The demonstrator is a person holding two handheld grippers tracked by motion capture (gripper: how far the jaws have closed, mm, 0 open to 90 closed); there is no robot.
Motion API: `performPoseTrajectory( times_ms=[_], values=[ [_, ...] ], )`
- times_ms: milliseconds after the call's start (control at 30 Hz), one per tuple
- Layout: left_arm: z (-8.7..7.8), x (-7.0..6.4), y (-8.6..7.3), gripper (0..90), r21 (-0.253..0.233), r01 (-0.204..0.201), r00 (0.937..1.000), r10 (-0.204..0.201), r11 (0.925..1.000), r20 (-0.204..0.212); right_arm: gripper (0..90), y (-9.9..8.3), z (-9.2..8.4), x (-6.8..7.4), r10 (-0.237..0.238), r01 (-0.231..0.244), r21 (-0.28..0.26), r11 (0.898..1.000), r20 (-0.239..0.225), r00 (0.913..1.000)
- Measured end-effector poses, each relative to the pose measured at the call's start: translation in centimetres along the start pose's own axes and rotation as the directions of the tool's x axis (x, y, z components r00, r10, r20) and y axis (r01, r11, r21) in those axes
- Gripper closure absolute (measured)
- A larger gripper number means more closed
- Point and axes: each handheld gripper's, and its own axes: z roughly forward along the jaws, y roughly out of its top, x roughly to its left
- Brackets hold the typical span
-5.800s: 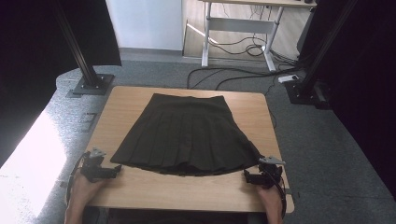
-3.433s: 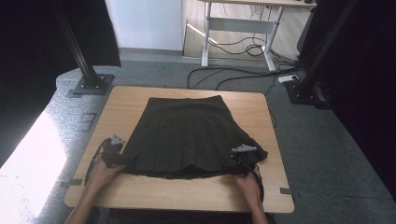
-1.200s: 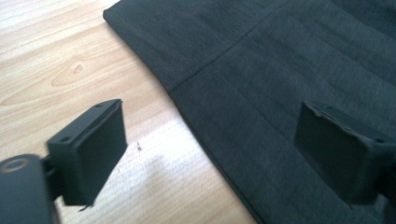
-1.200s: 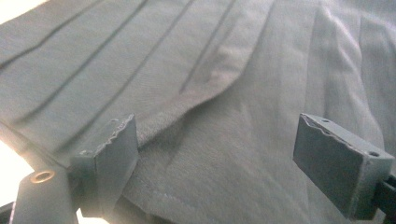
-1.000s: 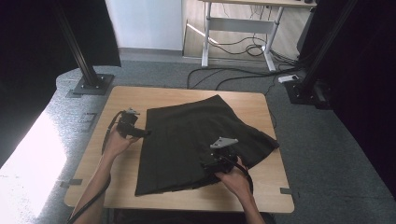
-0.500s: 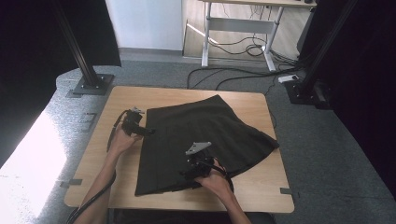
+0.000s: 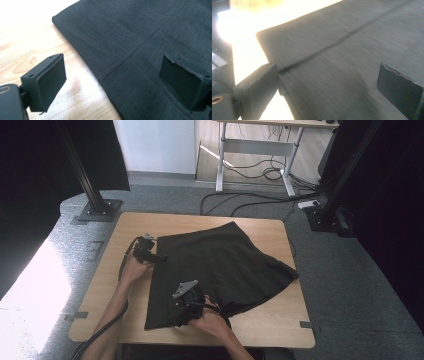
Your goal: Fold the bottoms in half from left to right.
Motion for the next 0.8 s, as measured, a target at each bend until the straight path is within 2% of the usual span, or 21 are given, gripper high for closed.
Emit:
performPoseTrajectory(
  times_ms=[167, 200, 300, 400, 467, 533, 667, 700, 767, 800],
  values=[
    [0.2, 0.1, 0.1, 11.1, -0.012, 0.008, 1.0, -0.008, 0.9999, 0.002, 3.8, 0.7, 1.1, 1.2, -0.036, 0.036, 0.013, 0.999, -0.031, 0.9989],
    [0.3, 0.1, 0.2, 11.1, -0.013, 0.01, 0.9999, -0.01, 0.9999, 0.001, 4.2, 1.1, 1.8, 1.8, -0.051, 0.052, 0.026, 0.998, -0.05, 0.9975],
    [0.4, 0.1, 0.1, 10.9, -0.015, 0.016, 0.9999, -0.016, 0.9998, 0.0, 4.2, 1.4, 2.3, 2.2, -0.058, 0.06, 0.036, 0.998, -0.054, 0.9968],
    [0.8, 0.1, -0.1, 5.3, -0.006, 0.026, 0.9997, -0.026, 0.9996, -0.004, 4.2, 1.7, 3.2, 2.8, -0.071, 0.074, 0.048, 0.996, -0.071, 0.995],
    [1.1, 0.0, -0.3, 0.4, 0.006, 0.013, 0.9998, -0.013, 0.9999, -0.018, 4.1, 1.8, 3.8, 3.2, -0.083, 0.088, 0.062, 0.994, -0.075, 0.9937],
    [1.2, 0.0, -0.3, 0.1, 0.015, 0.004, 0.9997, -0.004, 0.9999, -0.023, 2.8, 1.8, 4.4, 3.5, -0.103, 0.108, 0.075, 0.991, -0.065, 0.9926],
    [1.9, -0.3, -0.5, 1.1, 0.051, -0.036, 0.9953, 0.041, 0.998, -0.088, 3.4, 1.9, 4.8, 3.7, -0.133, 0.136, 0.083, 0.987, -0.034, 0.9905],
    [1.9, -0.3, -0.6, 0.3, 0.046, -0.023, 0.9962, 0.027, 0.9987, -0.083, 3.2, 1.9, 4.9, 3.8, -0.152, 0.153, 0.087, 0.984, -0.018, 0.9882],
    [2.0, 0.0, -0.7, 0.8, 0.043, 0.011, 0.9976, -0.008, 0.999, -0.068, 4.9, 2.0, 5.0, 3.7, -0.134, 0.135, 0.085, 0.987, -0.014, 0.9909],
    [2.0, 0.1, -0.7, 2.3, 0.041, 0.026, 0.9986, -0.024, 0.9988, -0.047, 8.5, 2.1, 5.0, 3.5, -0.127, 0.128, 0.083, 0.988, -0.012, 0.9918]
  ],
)
